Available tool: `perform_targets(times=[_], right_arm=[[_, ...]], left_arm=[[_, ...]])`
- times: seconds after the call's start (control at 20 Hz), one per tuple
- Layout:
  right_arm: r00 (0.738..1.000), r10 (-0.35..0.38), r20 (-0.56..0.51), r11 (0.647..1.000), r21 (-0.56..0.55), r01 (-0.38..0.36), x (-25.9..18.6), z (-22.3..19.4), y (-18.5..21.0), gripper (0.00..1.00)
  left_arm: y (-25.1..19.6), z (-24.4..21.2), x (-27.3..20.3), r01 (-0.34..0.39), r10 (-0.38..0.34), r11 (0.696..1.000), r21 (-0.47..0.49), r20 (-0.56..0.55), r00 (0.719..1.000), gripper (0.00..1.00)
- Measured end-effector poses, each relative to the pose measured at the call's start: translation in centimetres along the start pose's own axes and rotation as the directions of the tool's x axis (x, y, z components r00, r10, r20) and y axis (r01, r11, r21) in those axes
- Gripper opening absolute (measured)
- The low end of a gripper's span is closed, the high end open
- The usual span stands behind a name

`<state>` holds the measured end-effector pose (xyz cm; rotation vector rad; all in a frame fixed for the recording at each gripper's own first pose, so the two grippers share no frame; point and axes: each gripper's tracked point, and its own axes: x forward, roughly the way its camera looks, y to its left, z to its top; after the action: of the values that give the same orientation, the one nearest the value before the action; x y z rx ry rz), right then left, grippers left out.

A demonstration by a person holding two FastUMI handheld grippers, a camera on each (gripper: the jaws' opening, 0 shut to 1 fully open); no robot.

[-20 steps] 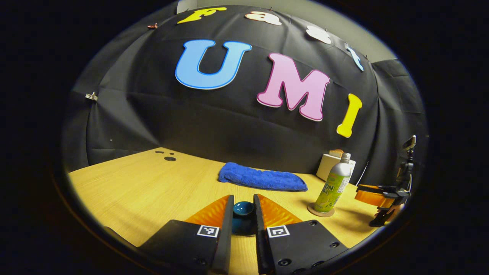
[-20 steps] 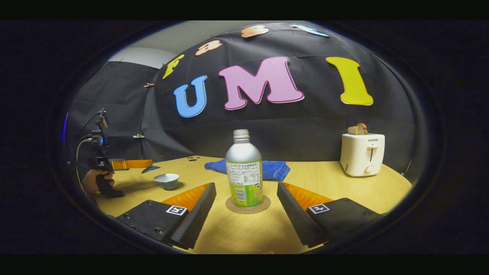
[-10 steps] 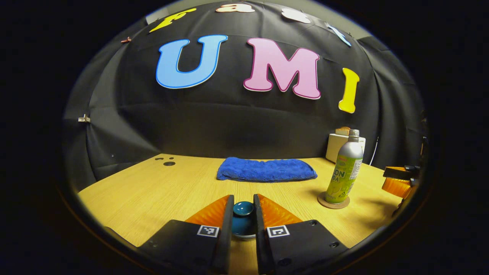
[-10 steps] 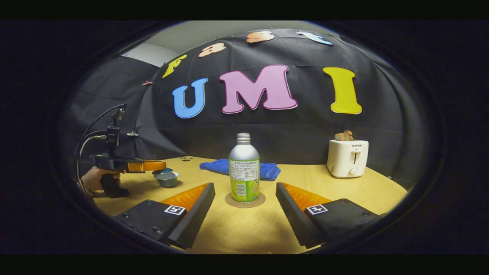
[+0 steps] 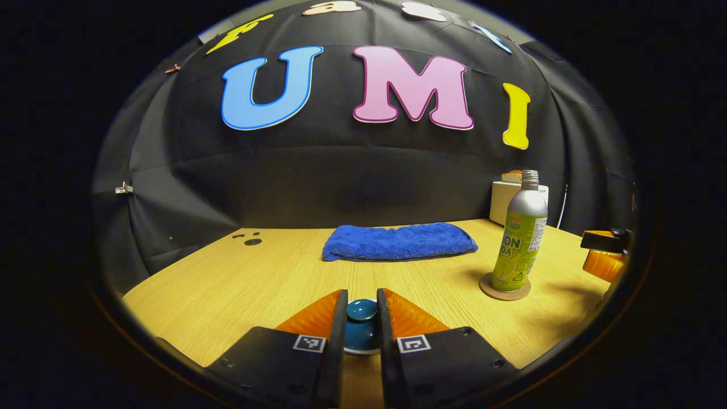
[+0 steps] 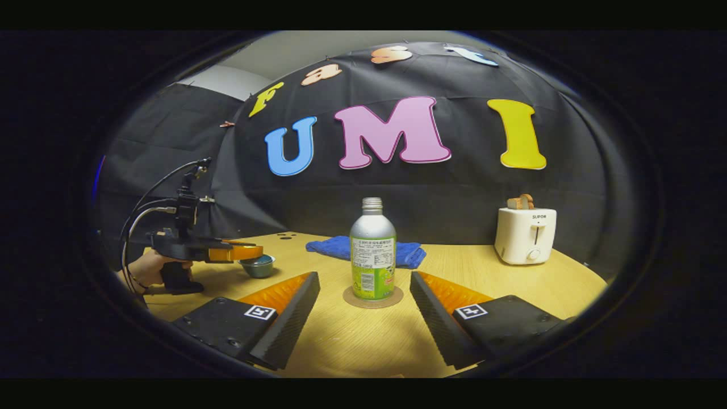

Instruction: Open the teacup lid with one hand, grasp the water bottle and pour water into the teacup with the other hand; after pouring, place the water bottle on the coaster and then close the teacup lid.

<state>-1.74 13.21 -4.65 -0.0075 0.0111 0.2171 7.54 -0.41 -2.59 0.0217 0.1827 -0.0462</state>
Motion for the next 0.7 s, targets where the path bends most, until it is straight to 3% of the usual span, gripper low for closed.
perform_targets(times=[0.15, 0.35, 0.55, 0.65, 0.7], right_arm=[[1.000, 0.000, 0.000, 1.000, 0.000, 0.000, -0.02, -0.03, 0.04, 0.98], [1.000, -0.013, 0.000, 1.000, -0.001, 0.013, -0.01, -0.04, -0.28, 0.98], [1.000, -0.019, 0.001, 1.000, -0.001, 0.019, -0.12, 0.00, -0.34, 0.98], [1.000, -0.020, 0.001, 1.000, -0.001, 0.020, -0.15, 0.00, -0.32, 0.98], [1.000, -0.020, 0.001, 1.000, -0.001, 0.020, -0.16, 0.00, -0.30, 0.98]], left_arm=[[-0.12, 0.08, 0.11, 0.003, -0.003, 1.000, 0.007, -0.001, 1.000, 0.31], [-0.20, 0.00, 0.10, 0.003, -0.003, 1.000, 0.030, -0.011, 1.000, 0.36], [-0.11, 0.16, 0.09, -0.013, 0.013, 0.999, 0.039, -0.009, 1.000, 0.35], [-0.12, 0.43, -0.07, -0.024, 0.024, 0.999, 0.035, 0.000, 1.000, 0.45], [0.08, 0.49, -0.41, -0.031, 0.031, 0.999, 0.032, 0.012, 0.999, 0.58]])
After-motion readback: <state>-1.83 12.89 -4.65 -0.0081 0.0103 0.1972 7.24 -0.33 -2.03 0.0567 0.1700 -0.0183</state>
